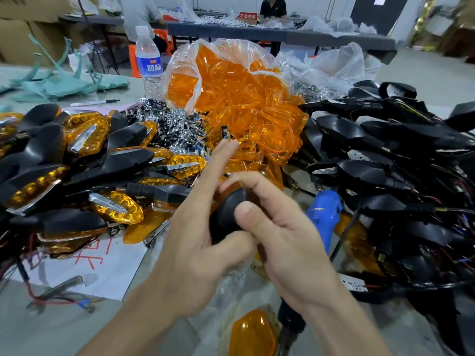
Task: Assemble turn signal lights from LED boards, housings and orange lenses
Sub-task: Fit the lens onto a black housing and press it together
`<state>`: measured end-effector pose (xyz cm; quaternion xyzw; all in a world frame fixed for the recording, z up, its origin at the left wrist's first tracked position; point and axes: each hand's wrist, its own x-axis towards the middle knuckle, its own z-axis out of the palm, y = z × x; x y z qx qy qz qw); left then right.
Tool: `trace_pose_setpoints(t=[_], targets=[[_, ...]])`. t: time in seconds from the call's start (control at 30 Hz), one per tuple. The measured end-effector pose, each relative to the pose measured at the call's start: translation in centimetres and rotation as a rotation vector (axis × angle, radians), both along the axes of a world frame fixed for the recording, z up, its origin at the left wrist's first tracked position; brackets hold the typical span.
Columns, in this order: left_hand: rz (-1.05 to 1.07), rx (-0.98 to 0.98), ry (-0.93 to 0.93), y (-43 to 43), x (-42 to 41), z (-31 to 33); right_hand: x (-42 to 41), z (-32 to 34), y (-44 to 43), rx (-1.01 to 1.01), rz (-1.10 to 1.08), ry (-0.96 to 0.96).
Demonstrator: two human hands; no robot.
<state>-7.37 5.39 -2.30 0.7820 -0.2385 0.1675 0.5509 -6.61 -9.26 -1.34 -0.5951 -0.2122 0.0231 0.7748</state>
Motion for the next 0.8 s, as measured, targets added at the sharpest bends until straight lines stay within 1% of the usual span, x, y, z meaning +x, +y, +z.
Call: trace_pose_setpoints(t=[0.03,0.17,0.27,0.4,0.53,0.67,0.8], targets=[[-0.001,-0.004,-0.005,-0.06,0.05,0.04,-0.11,-0.11,0.20,-0.007,0.013,0.001],[0.088,0.117,-0.100,-0.09,0.50,0.10,-0.27,0.09,0.26,0.079,0.058,0.059],[0.181,0.099,-0.135,-0.25,0.62,-0.03,-0.36,-0.07,0.63,0.107,0.012,0.079],[0.208,0.091,-0.134,-0.46,0.27,-0.27,-0.40,-0.35,1.06,0.143,-0.021,0.163],[0.219,0.115,-0.135,-0.58,0.17,-0.15,-0.47,-0.41,1.17,0.196,0.007,0.207],[0.228,0.131,-0.154,-0.43,0.16,-0.13,-0.47,-0.33,0.98,0.219,0.033,0.205],[0.257,0.145,-0.149,-0.80,0.27,0.02,-0.20,-0.30,0.55,0.195,0.079,0.175]])
